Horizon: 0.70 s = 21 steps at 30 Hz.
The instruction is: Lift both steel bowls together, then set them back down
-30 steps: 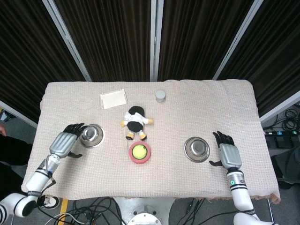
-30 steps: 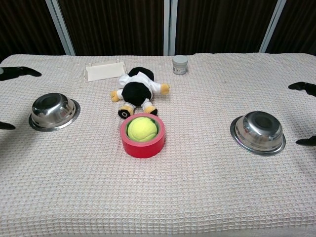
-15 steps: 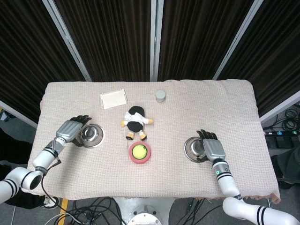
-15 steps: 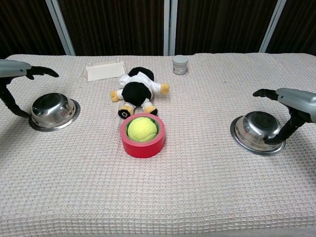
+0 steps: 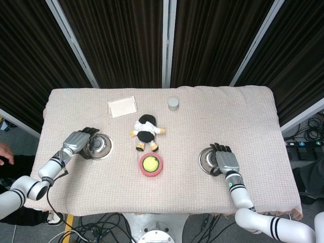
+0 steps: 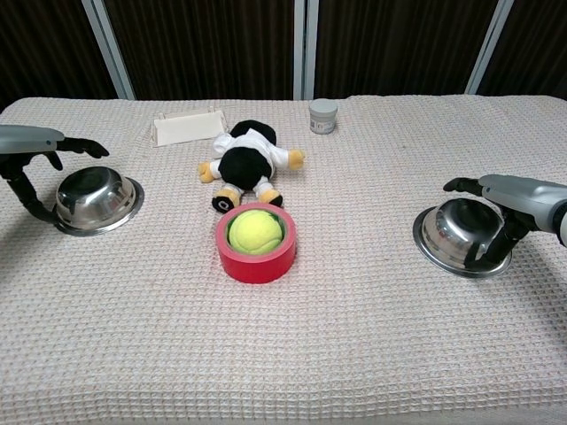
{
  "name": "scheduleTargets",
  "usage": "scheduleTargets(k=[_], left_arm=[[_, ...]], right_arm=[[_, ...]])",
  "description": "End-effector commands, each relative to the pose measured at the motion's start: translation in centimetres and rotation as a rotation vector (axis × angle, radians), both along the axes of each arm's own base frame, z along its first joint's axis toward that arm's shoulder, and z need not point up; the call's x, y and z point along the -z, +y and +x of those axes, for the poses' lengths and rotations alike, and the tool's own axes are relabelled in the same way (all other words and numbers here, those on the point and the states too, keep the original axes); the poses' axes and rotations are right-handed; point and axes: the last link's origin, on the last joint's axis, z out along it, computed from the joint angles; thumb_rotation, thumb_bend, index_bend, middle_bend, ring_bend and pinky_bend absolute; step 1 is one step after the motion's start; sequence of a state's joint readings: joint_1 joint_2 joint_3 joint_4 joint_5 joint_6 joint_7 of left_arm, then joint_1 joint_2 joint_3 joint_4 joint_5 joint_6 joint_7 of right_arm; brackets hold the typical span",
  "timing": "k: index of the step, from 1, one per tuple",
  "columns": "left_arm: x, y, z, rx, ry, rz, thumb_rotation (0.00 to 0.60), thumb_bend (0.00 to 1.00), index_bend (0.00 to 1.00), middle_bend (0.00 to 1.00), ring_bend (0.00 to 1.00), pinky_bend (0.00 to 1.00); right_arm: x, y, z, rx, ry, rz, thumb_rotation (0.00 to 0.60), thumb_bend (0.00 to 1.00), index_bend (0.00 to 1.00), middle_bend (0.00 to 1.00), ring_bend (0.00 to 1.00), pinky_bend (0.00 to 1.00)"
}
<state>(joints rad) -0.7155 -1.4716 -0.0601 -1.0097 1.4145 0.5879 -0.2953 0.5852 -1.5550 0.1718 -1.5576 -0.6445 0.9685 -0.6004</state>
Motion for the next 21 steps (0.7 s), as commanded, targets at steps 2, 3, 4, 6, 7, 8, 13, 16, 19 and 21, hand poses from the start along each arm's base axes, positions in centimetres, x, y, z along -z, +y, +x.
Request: scheduleTargets(k=[2,3,4,6,7,8,13,16,19,21], left_arm=[[0.6,-0.1,0.7,0.034,-0.032,-0.007,0.6,0.0,0.09,0.08,0.04,0.24],[0.7,-0.1,0.8,0.046,-0.038,-0.007,0.6,0.0,0.1,0.08,0.04,0.25],[0.8,-0.1,0.9,0.052,-0.041,-0.008,0.6,0.0,0.11,0.09,0.04,0.25],[1.0,0.0,1.1,0.062,-0.046,-0.012,0.6,0.0,0.11,0.09,0.04,0.25],[1.2,0.1,1.2,0.067,-0.047,-0.014,0.6,0.0,0.11,0.09,0.04,0.25],[1.3,0.2,1.3,0.07,-0.048,-0.017,0.6,0.0,0.12,0.09,0.04,0.25],[1.9,0.6,1.2,0.072,-0.04,-0.024,0.6,0.03,0.16,0.12,0.08,0.27],[1.9,0.8,0.8,0.054,-0.042,-0.019,0.6,0.05,0.21,0.17,0.13,0.33],[1.8,0.8,0.4,0.047,-0.044,-0.005,0.6,0.06,0.25,0.26,0.22,0.43],[1.6,0.7,0.3,0.045,-0.053,0.007,0.6,0.08,0.29,0.34,0.3,0.5]], right_arm=[[0.0,-0.1,-0.1,0.007,0.002,-0.002,0.6,0.06,0.0,0.0,0.0,0.04],[0.1,-0.2,-0.1,0.009,0.004,0.0,0.6,0.06,0.0,0.0,0.0,0.04],[0.1,-0.3,-0.1,0.01,0.007,0.002,0.6,0.06,0.0,0.0,0.0,0.04],[0.2,-0.4,-0.1,0.013,0.01,0.007,0.6,0.06,0.0,0.0,0.0,0.05],[0.4,-0.5,-0.1,0.016,0.012,0.011,0.6,0.06,0.0,0.0,0.0,0.05],[0.5,-0.5,-0.1,0.019,0.013,0.015,0.6,0.07,0.0,0.0,0.0,0.06],[0.8,-0.9,0.0,0.024,0.017,0.026,0.6,0.08,0.0,0.03,0.0,0.1],[0.8,-1.0,0.3,0.013,0.015,0.019,0.6,0.1,0.07,0.12,0.04,0.16],[0.7,-1.0,0.5,-0.008,0.006,0.0,0.6,0.1,0.25,0.24,0.16,0.26],[0.5,-0.9,0.6,-0.021,0.002,-0.02,0.6,0.1,0.34,0.29,0.22,0.32]])
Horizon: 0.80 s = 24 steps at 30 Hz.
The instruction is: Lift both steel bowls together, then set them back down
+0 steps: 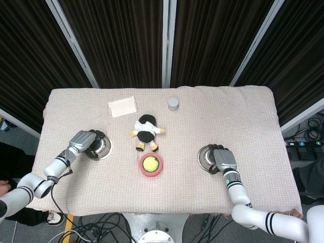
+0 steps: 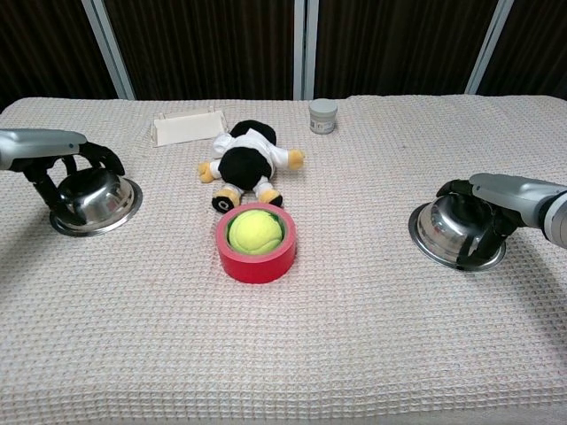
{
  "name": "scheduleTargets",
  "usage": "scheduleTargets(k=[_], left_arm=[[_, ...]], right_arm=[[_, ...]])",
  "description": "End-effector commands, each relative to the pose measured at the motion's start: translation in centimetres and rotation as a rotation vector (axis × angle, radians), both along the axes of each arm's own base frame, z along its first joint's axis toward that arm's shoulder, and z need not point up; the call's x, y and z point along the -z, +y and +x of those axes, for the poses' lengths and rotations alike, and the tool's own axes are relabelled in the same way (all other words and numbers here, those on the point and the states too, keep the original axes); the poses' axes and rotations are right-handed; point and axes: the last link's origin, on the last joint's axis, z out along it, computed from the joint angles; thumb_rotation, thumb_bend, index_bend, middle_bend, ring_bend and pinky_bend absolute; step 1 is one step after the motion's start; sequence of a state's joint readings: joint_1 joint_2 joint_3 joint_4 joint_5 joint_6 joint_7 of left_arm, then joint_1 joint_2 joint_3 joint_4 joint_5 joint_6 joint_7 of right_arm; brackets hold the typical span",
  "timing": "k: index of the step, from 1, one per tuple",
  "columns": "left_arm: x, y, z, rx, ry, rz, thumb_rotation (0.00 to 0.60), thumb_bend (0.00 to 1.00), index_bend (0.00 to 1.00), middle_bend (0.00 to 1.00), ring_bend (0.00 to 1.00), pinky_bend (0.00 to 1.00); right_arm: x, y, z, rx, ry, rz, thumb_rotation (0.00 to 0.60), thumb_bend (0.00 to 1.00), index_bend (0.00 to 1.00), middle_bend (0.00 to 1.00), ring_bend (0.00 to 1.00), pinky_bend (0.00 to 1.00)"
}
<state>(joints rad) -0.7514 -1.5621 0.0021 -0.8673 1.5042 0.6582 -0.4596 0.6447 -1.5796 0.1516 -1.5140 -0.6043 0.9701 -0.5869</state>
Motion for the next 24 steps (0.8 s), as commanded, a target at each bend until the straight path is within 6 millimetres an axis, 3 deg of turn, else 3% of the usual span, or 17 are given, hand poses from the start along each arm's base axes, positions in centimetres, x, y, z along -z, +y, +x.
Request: scheduleTargets(k=[1,6,10,13,16,19,22,24], left_arm=[[-0.2,-0.1,-0.2,0.001,-0.013,0.021,0.6,0.08,0.3,0.37,0.33,0.53],[-1.4,-0.3,0.4,0.033,-0.065,0.088,0.6,0.13,0.38,0.45,0.42,0.61],[-4.6,-0.6,1.6,0.105,-0.168,0.253,0.6,0.15,0.39,0.46,0.43,0.62],[-7.7,-1.3,3.3,0.162,-0.338,0.505,0.6,0.16,0.39,0.46,0.43,0.62],[-9.3,-2.5,5.4,0.153,-0.615,0.679,0.6,0.15,0.4,0.46,0.43,0.62],[-9.2,-4.0,7.5,0.101,-0.915,0.695,0.6,0.16,0.4,0.46,0.44,0.63],[-7.8,-5.5,9.8,-0.032,-1.195,0.536,0.6,0.16,0.4,0.46,0.44,0.62],[-6.7,-6.2,10.8,-0.089,-1.279,0.45,0.6,0.15,0.41,0.46,0.44,0.62]], right_arm=[[-0.3,0.2,0.1,-0.022,-0.013,-0.042,0.6,0.11,0.39,0.32,0.25,0.35],[-1.5,0.7,0.1,-0.04,-0.06,-0.105,0.6,0.13,0.51,0.41,0.33,0.43],[-3.9,0.9,0.4,-0.06,-0.161,-0.206,0.6,0.13,0.52,0.41,0.33,0.44],[-6.3,0.6,1.3,-0.113,-0.336,-0.348,0.6,0.13,0.52,0.41,0.33,0.44],[-7.8,0.1,2.2,-0.176,-0.586,-0.481,0.6,0.13,0.52,0.41,0.33,0.44],[-8.0,-0.5,3.6,-0.213,-0.862,-0.561,0.6,0.13,0.52,0.41,0.33,0.44],[-7.0,-1.0,5.3,-0.202,-1.112,-0.563,0.6,0.13,0.52,0.41,0.33,0.44],[-6.0,-1.3,6.5,-0.177,-1.249,-0.536,0.6,0.13,0.52,0.41,0.33,0.44]])
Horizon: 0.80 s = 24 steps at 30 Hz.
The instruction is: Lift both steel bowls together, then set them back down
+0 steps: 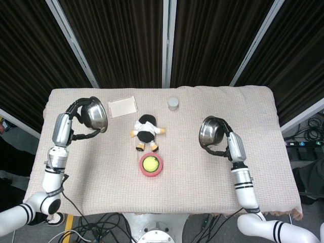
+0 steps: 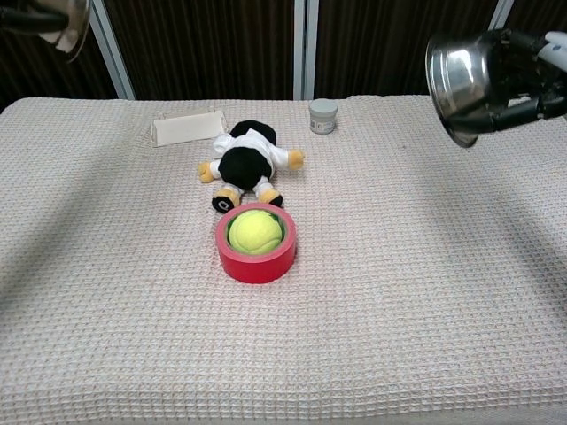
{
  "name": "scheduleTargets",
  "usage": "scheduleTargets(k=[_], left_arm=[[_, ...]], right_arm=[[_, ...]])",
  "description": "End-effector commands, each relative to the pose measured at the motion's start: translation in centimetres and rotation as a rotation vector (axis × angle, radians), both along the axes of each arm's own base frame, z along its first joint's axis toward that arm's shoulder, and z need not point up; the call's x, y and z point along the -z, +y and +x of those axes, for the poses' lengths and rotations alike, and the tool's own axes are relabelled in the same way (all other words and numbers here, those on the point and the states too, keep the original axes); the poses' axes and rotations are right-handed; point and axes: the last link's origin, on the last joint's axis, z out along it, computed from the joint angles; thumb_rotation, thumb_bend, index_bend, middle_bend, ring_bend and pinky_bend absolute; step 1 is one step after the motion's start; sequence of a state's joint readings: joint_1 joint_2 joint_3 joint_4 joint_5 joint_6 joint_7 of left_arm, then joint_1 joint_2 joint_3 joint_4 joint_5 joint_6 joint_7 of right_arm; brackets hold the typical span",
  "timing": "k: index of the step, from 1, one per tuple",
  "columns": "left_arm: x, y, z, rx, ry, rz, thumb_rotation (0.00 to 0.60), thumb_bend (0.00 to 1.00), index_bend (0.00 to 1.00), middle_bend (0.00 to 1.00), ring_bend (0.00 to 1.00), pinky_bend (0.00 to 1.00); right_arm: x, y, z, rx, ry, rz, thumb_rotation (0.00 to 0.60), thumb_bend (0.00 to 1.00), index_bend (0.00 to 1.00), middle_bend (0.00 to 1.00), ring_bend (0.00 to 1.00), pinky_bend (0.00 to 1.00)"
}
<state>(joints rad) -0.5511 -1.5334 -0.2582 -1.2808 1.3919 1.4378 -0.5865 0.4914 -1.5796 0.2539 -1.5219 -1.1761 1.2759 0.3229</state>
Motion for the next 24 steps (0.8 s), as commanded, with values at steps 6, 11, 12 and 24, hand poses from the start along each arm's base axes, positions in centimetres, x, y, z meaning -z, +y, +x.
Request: scheduleTargets(k=[6,11,12,24], left_arm=[[4.8,-3.8,5.5,0.057,-0.559,-0.361,0.6,0.16,0.42,0.46,0.44,0.62],[7.0,-3.5,8.3,0.102,-0.567,-0.404,0.6,0.16,0.42,0.46,0.44,0.62],[7.2,-3.4,8.7,0.108,-0.57,-0.409,0.6,0.16,0.42,0.46,0.44,0.62],[10.3,-1.9,12.2,0.14,-0.488,-0.496,0.6,0.16,0.43,0.46,0.44,0.62]], right_arm=[[3.6,-2.0,7.5,-0.167,-0.79,0.147,0.6,0.13,0.52,0.41,0.33,0.44],[5.6,-2.9,10.3,-0.198,-0.85,0.267,0.6,0.13,0.52,0.41,0.33,0.44],[5.9,-2.9,10.7,-0.201,-0.857,0.284,0.6,0.13,0.52,0.41,0.33,0.44],[9.7,-3.4,14.7,-0.22,-0.847,0.487,0.6,0.13,0.52,0.41,0.33,0.44]])
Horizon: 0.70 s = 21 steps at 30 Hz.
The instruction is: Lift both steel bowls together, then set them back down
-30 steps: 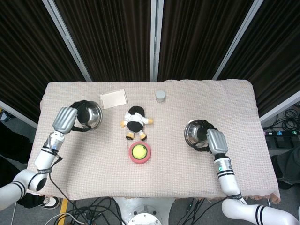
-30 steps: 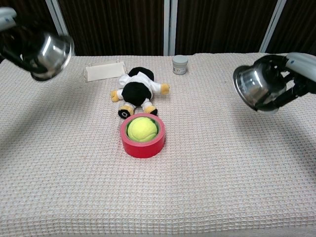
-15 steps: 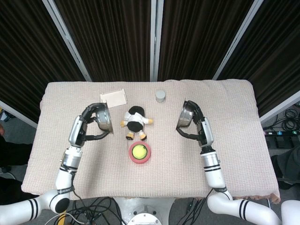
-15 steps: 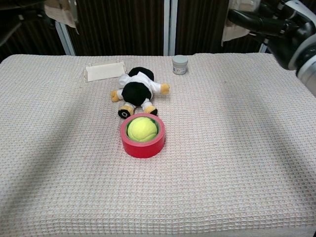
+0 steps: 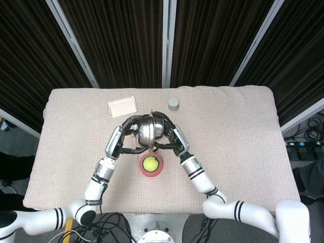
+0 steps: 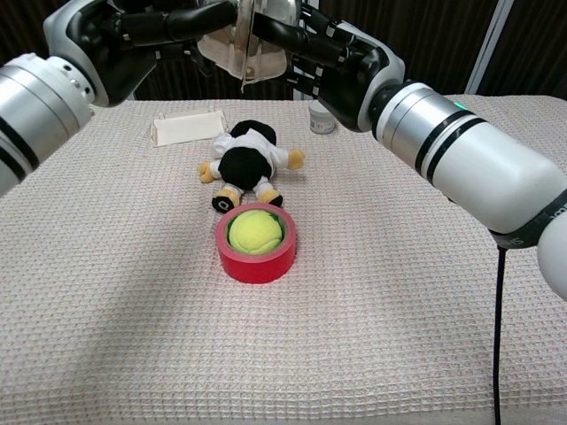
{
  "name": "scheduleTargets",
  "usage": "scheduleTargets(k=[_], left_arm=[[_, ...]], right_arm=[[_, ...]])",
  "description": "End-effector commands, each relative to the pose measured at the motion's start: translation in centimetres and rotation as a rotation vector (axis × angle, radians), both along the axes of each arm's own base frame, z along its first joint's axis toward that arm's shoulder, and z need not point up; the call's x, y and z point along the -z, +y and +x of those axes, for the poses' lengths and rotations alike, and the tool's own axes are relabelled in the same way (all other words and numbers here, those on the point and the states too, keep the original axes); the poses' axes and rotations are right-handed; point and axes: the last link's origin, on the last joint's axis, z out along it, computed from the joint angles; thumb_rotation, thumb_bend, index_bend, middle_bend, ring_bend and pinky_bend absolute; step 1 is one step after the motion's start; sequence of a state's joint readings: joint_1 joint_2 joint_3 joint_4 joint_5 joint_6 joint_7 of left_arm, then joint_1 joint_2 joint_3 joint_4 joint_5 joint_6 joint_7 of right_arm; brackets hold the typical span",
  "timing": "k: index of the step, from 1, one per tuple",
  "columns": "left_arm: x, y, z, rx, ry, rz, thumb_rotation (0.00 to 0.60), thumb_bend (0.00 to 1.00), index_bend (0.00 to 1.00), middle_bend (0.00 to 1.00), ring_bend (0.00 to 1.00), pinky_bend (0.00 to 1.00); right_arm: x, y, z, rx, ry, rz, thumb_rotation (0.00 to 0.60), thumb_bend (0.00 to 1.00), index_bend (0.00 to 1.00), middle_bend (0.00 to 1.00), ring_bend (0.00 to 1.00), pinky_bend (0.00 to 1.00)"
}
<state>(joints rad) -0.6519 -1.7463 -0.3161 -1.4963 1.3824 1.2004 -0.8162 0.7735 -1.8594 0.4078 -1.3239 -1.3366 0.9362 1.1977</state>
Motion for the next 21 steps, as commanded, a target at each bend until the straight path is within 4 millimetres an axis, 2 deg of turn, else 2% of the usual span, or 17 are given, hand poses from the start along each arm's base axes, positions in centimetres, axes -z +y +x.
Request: scheduleTargets(k=[1,7,9,12,18,21], left_arm=[[0.3,0.8,0.1,-0.004,0.028,0.012,0.6,0.16,0.43,0.46,0.44,0.62],[-1.7,2.3,-2.3,-0.079,0.024,0.081,0.6,0.16,0.43,0.46,0.44,0.62],[-2.2,2.7,-2.7,-0.098,0.015,0.091,0.6,0.16,0.43,0.46,0.44,0.62],[-2.0,3.1,-2.5,-0.103,0.005,0.073,0.6,0.16,0.43,0.46,0.44,0.62],[-0.5,2.5,-1.0,-0.058,0.002,0.023,0.6,0.16,0.43,0.46,0.44,0.62],[-0.6,2.4,-1.3,-0.062,0.006,0.023,0.6,0.16,0.43,0.46,0.44,0.62]], right_arm=[[0.4,0.0,0.1,-0.004,0.009,0.001,0.6,0.13,0.52,0.41,0.33,0.44],[-1.8,-0.9,-2.4,0.068,-0.032,-0.061,0.6,0.13,0.52,0.41,0.33,0.44],[-2.3,-1.0,-2.6,0.07,-0.039,-0.065,0.6,0.13,0.52,0.41,0.33,0.44],[-2.1,-1.1,-2.0,0.048,-0.031,-0.045,0.6,0.13,0.52,0.41,0.33,0.44],[-0.3,-0.9,1.4,-0.035,-0.028,0.035,0.6,0.13,0.52,0.41,0.33,0.44],[-0.2,-0.9,1.3,-0.044,-0.024,0.039,0.6,0.13,0.52,0.41,0.33,0.44]])
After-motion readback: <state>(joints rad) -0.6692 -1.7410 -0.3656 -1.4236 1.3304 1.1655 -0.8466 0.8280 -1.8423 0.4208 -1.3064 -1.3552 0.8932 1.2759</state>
